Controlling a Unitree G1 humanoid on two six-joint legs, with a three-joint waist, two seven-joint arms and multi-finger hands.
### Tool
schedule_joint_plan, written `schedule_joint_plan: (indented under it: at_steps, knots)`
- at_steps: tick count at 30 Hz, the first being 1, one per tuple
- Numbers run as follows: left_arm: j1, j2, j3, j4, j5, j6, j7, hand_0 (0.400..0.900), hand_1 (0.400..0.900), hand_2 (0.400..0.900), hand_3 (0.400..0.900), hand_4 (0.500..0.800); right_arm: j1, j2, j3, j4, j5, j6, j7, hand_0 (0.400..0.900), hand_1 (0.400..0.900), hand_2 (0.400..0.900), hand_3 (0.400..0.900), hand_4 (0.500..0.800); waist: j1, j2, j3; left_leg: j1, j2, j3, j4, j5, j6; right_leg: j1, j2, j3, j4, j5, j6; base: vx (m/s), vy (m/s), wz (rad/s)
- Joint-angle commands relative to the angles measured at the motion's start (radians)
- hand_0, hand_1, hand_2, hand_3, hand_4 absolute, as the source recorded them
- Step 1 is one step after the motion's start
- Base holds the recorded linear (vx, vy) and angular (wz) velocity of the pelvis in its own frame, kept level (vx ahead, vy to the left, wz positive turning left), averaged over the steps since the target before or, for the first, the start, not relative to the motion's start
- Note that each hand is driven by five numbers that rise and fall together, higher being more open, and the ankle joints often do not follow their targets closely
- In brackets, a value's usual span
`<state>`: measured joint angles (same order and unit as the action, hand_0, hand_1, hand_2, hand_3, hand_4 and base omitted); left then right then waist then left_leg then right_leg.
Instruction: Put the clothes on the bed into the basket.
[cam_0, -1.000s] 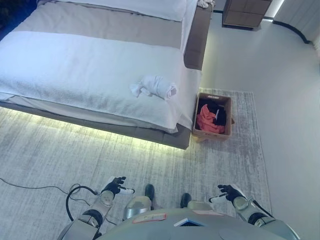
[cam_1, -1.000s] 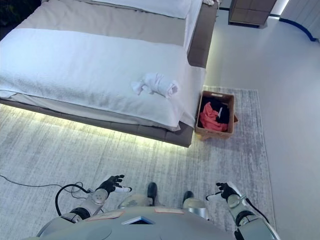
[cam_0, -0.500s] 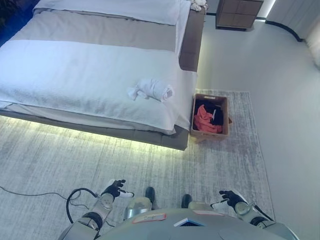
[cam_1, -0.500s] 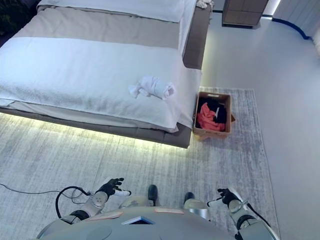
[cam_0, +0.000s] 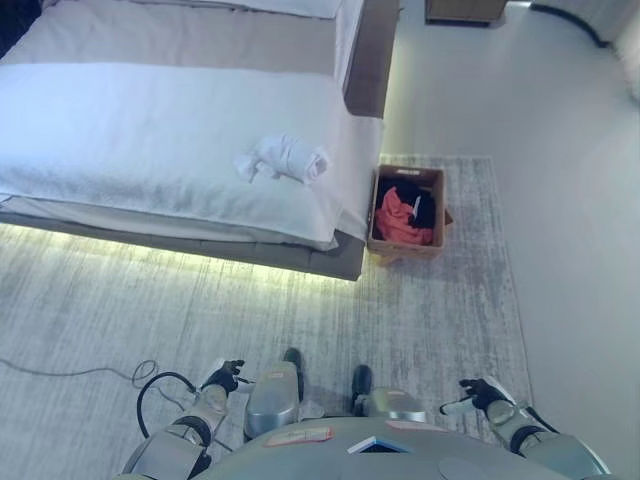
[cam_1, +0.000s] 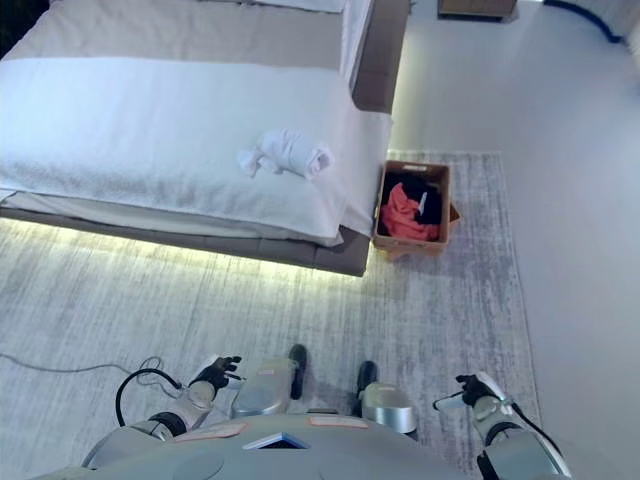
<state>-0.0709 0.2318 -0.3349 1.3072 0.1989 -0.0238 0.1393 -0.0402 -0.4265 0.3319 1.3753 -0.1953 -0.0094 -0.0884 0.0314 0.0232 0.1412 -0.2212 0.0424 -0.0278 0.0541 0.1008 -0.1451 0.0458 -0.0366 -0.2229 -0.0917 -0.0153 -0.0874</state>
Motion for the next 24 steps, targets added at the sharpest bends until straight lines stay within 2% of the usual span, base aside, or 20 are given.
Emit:
schedule_joint_plan:
  at_steps: [1,2,3,5,6,8,10,12,14,16,18,19,21,24]
  knots:
    - [-0.011,0.018,0.020,0.004,0.008,-0.002,0.031,0.900,0.900,0.900,0.900,0.800,-0.018,-0.043,-0.013,0.003,0.000,-0.007,-0.036,0.900,0.900,0.900,0.900,0.800,0.001,0.016,-0.001,-0.112,-0.019,0.046,-0.141,0.058,0.069,0.055,0.035,0.028,0.004,-0.064,0.123,0.14,0.077,-0.07]
    - [-0.011,0.018,0.020,0.004,0.008,-0.002,0.031,0.900,0.900,0.900,0.900,0.800,-0.018,-0.043,-0.013,0.003,0.000,-0.007,-0.036,0.900,0.900,0.900,0.900,0.800,0.001,0.015,-0.001,-0.113,-0.020,0.047,-0.141,0.058,0.070,0.054,0.034,0.028,0.004,-0.064,0.123,0.22,0.123,-0.25]
    - [-0.007,0.020,0.029,0.007,0.001,-0.001,0.035,0.900,0.900,0.900,0.900,0.800,-0.027,-0.038,-0.003,-0.002,-0.002,-0.007,-0.032,0.900,0.900,0.900,0.900,0.800,0.002,0.026,-0.007,-0.160,-0.009,0.065,-0.141,0.067,0.052,0.067,0.039,0.043,0.004,-0.075,0.130,0.15,0.083,-0.23]
    - [0.000,0.020,0.040,0.010,-0.003,-0.001,0.033,0.900,0.900,0.900,0.900,0.800,-0.029,-0.029,0.004,-0.006,-0.006,-0.007,-0.027,0.900,0.900,0.900,0.900,0.800,0.012,0.026,-0.015,-0.139,-0.010,0.065,-0.141,0.079,0.050,0.090,0.038,0.064,0.004,-0.087,0.136,0.38,0.194,-0.60]
    - [0.024,0.020,0.063,0.027,-0.009,0.000,0.033,0.900,0.900,0.900,0.900,0.800,-0.024,-0.009,0.010,-0.015,-0.011,-0.006,-0.013,0.900,0.900,0.900,0.900,0.800,0.020,0.022,-0.053,-0.090,-0.013,0.071,-0.141,0.086,0.069,0.141,0.022,0.086,0.004,-0.116,0.153,0.62,0.312,-0.66]
    - [0.016,0.024,0.060,0.033,-0.003,0.003,0.032,0.900,0.900,0.900,0.900,0.800,-0.020,0.007,0.011,-0.022,-0.015,-0.004,-0.005,0.900,0.900,0.900,0.900,0.800,0.025,0.005,-0.086,-0.054,-0.031,0.092,-0.141,0.106,0.089,0.179,-0.021,0.081,0.010,-0.130,0.167,0.57,0.314,-0.34]
    - [0.013,0.043,0.062,0.026,0.004,-0.002,0.030,0.900,0.900,0.900,0.900,0.800,-0.020,0.030,0.026,-0.028,-0.035,-0.001,0.006,0.900,0.900,0.900,0.900,0.800,0.041,-0.029,-0.111,-0.008,-0.060,0.093,-0.127,0.069,0.123,0.171,-0.075,0.090,0.112,-0.139,0.184,0.49,0.270,-0.27]
    - [0.004,0.055,0.040,0.003,0.021,-0.003,0.027,0.900,0.900,0.900,0.900,0.800,-0.024,0.042,0.042,-0.039,-0.042,-0.002,0.010,0.900,0.900,0.900,0.900,0.800,0.046,-0.052,-0.127,0.009,-0.084,0.099,-0.106,0.035,0.150,0.131,-0.106,0.100,0.232,-0.098,0.201,0.39,0.265,0.03]
    - [-0.014,0.073,0.010,-0.030,0.045,-0.002,0.023,0.900,0.900,0.900,0.900,0.800,-0.034,0.039,0.039,-0.064,-0.027,-0.006,0.005,0.900,0.900,0.900,0.900,0.800,0.045,-0.062,-0.138,0.048,-0.125,0.084,-0.118,0.006,0.184,0.046,-0.141,0.119,0.434,0.021,0.218,0.30,0.310,0.05]
    - [-0.034,0.080,-0.008,-0.060,0.047,-0.002,0.027,0.900,0.900,0.900,0.900,0.800,-0.060,0.037,0.026,-0.101,0.001,-0.010,-0.010,0.900,0.900,0.900,0.900,0.800,0.027,-0.049,-0.110,0.097,-0.155,0.066,-0.141,-0.010,0.213,-0.056,-0.158,0.120,0.663,0.164,0.216,0.20,0.355,0.13]
    - [-0.044,0.086,-0.016,-0.075,0.048,0.003,0.031,0.900,0.900,0.900,0.900,0.800,-0.080,0.044,0.042,-0.137,0.006,-0.014,-0.023,0.900,0.900,0.900,0.900,0.800,0.016,-0.024,-0.077,0.142,-0.156,0.054,-0.141,-0.039,0.234,-0.149,-0.184,0.083,0.815,0.187,0.215,0.20,0.322,0.11]
    - [-0.053,0.093,-0.019,-0.074,0.047,0.007,0.037,0.900,0.900,0.900,0.900,0.800,-0.093,0.051,0.050,-0.174,0.008,-0.021,-0.037,0.900,0.900,0.900,0.900,0.800,0.010,-0.021,-0.059,0.164,-0.156,0.048,-0.141,-0.062,0.234,-0.193,-0.206,0.067,0.833,0.154,0.218,0.18,0.213,0.06]
    - [-0.069,0.102,-0.017,-0.074,0.047,0.010,0.050,0.900,0.900,0.900,0.900,0.800,-0.103,0.056,0.066,-0.254,0.006,-0.027,-0.052,0.900,0.900,0.900,0.900,0.800,0.001,-0.018,-0.029,0.180,-0.146,0.045,-0.141,-0.067,0.234,-0.235,-0.240,0.014,0.760,0.116,0.197,0.15,0.071,0.11]
    - [-0.075,0.102,-0.018,-0.060,0.054,0.007,0.061,0.900,0.900,0.900,0.900,0.800,-0.113,0.037,0.085,-0.387,-0.010,-0.035,-0.064,0.900,0.900,0.900,0.900,0.800,-0.011,-0.001,0.015,0.187,-0.128,0.023,-0.141,-0.072,0.216,-0.284,-0.243,0.022,0.593,0.098,0.199,0.11,-0.052,0.21]
